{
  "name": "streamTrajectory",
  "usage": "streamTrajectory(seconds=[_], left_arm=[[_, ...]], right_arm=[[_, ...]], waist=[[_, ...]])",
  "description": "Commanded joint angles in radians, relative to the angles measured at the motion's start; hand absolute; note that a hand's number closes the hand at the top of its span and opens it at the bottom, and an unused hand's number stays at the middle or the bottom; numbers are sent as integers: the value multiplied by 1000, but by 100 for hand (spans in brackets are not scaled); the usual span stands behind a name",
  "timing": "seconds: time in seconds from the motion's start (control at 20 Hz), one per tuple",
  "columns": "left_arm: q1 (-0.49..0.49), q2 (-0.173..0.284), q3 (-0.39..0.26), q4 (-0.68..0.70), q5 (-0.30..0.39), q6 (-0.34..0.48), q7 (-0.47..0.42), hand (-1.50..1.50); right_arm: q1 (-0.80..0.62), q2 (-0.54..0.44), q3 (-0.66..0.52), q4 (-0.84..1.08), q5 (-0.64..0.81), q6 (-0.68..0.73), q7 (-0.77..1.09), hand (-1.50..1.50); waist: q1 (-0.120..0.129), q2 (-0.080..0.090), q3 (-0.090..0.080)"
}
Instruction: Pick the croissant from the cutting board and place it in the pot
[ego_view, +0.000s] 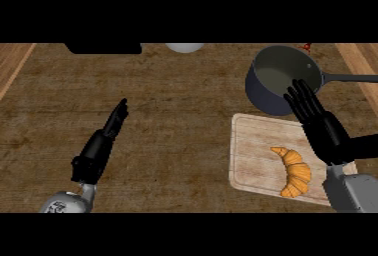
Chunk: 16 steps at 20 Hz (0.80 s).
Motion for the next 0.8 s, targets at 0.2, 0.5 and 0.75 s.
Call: streamTrajectory(seconds=[0.2,0.5,0.75], left_arm=[[74,147,194,36,-13,92,72,0],[153,142,213,53,9,104,94,0],[146,156,237,35,9,83,108,0]], right_arm=[[257,-138,-178,83,47,-238,162,150],[411,-287,-193,24,488,-600,-82,-150],[678,-145,-145,-318,522,-714,-71,-150]], waist=[[-22,-4,22],[-47,-15,20],[-17,-2,22]])
